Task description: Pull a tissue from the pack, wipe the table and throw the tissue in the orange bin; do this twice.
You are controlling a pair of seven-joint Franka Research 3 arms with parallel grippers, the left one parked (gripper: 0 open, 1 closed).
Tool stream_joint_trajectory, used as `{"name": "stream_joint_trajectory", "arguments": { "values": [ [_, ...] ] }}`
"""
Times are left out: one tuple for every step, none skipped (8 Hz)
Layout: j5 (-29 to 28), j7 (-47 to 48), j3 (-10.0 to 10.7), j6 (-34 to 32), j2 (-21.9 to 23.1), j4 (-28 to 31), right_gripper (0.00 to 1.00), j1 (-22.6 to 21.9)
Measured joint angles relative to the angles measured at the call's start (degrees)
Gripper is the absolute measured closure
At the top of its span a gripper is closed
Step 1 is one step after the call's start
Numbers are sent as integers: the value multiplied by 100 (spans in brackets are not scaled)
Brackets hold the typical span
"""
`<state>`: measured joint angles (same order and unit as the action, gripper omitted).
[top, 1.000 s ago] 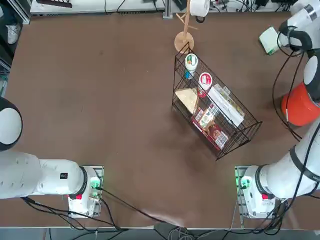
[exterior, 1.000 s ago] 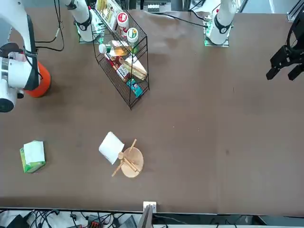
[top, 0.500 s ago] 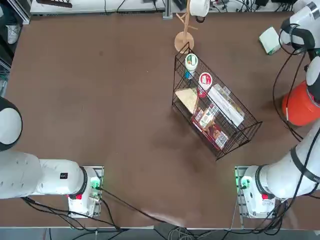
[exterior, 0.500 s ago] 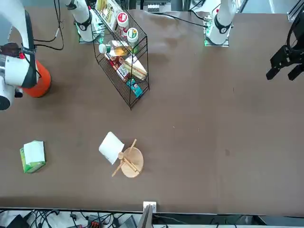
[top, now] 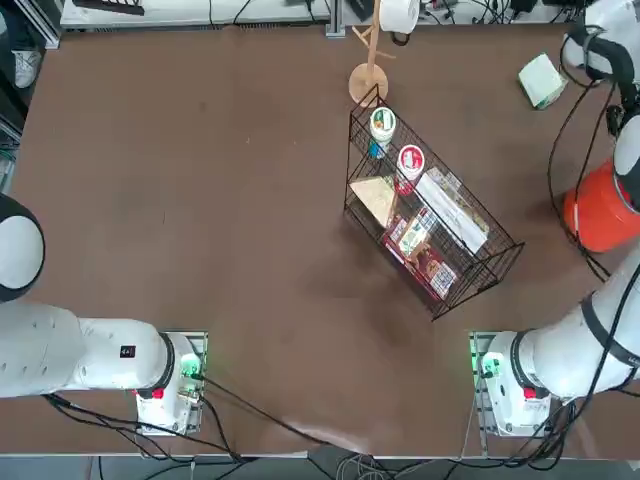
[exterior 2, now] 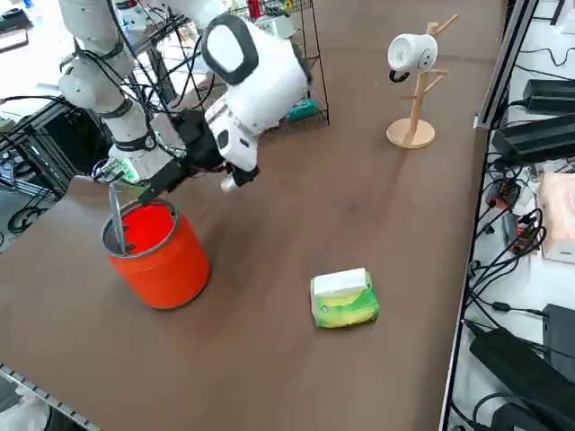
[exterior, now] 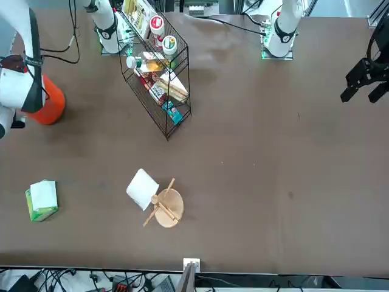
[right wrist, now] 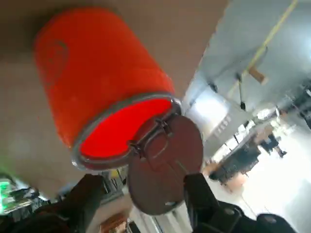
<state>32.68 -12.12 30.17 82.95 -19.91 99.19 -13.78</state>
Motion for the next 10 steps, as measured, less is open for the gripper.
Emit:
{"name": "stream_joint_trajectory", "arguments": {
  "values": [
    [-331,-314,-5,-34,29,-470,0,-49],
    [-699,-510,-7,-56,48,-885,0,-73],
    [-1148,-615,-7,-69,67,-1220,0,-80],
    [-1631,-648,-8,-79,90,-1450,0,-86],
    [-2117,-655,-9,-80,96,-1637,0,-88],
    [-2573,-656,-7,-80,98,-1782,0,-90],
    [-2957,-657,-6,-63,104,-1875,0,-86],
    [-3266,-656,-25,-27,126,-1997,0,-76],
    [-3506,-656,-132,-17,192,-2155,0,-29],
    [-3659,-608,-408,18,332,-2250,0,105]
  ]
}}
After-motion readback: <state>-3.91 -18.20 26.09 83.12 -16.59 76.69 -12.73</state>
